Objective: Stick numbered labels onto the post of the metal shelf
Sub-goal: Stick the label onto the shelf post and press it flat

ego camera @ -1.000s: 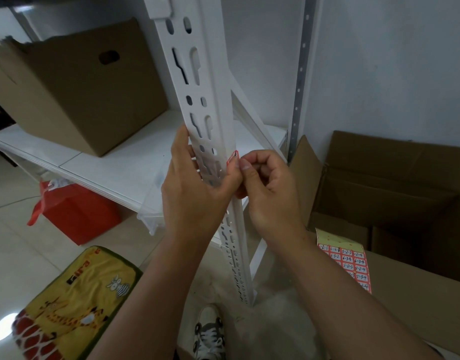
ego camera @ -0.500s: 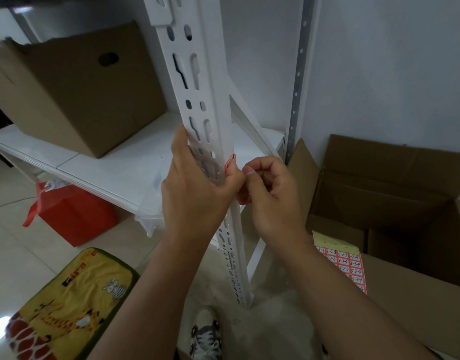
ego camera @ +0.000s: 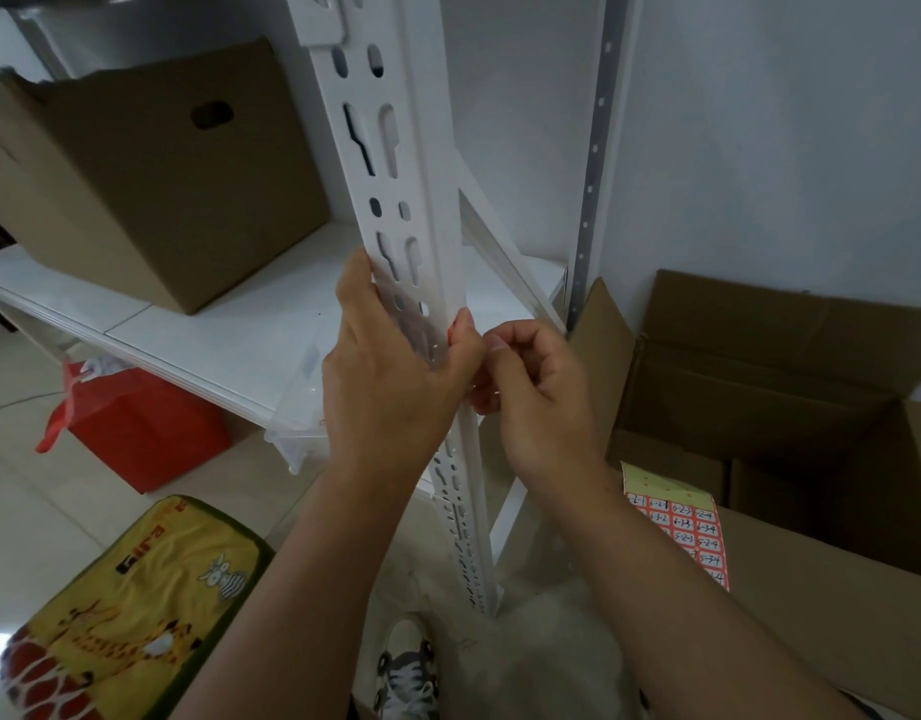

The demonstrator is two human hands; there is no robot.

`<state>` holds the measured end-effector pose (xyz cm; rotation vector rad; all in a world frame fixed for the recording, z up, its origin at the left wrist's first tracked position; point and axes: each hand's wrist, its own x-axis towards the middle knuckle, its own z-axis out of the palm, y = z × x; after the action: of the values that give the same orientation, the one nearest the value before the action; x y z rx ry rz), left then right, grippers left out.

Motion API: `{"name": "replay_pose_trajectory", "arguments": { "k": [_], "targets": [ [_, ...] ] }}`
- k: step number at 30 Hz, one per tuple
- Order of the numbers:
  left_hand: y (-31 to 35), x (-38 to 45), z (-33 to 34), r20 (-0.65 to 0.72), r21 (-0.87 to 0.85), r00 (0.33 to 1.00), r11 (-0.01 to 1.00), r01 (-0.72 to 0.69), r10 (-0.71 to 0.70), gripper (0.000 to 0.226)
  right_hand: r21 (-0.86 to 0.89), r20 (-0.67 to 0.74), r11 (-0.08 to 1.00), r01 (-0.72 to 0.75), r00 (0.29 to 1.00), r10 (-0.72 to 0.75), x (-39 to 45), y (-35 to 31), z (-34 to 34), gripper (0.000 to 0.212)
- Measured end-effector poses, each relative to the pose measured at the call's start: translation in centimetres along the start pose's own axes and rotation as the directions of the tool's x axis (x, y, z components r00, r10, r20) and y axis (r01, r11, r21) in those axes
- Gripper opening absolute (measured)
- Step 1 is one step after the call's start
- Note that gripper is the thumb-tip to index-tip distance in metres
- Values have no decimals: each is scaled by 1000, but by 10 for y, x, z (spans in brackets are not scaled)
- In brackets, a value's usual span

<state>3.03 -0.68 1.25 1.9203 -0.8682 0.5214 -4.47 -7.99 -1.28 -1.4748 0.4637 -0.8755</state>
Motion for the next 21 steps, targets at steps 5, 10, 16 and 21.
{"name": "replay_pose_trajectory", "arguments": {
  "k": [5, 10, 16, 21],
  "targets": [
    [-8, 0, -2, 40, -88, 999, 996, -6, 9, 71, -39, -7, 999, 14, 1000, -14, -1, -2, 1, 17],
    [-17, -3, -3, 99, -197, 995, 980, -12, 32, 68, -36, 61, 996, -80, 995, 82, 5, -4, 1, 26],
    [-21, -4, -3, 85, -231, 996, 973, -13, 34, 73, 178, 345, 930, -323, 905, 248, 14, 3, 9, 54],
    [-20, -4, -4, 85, -287, 996, 958, 17, 8, 65, 342, 468, 823, -454, 841, 270, 23, 3, 1, 46]
  ]
}}
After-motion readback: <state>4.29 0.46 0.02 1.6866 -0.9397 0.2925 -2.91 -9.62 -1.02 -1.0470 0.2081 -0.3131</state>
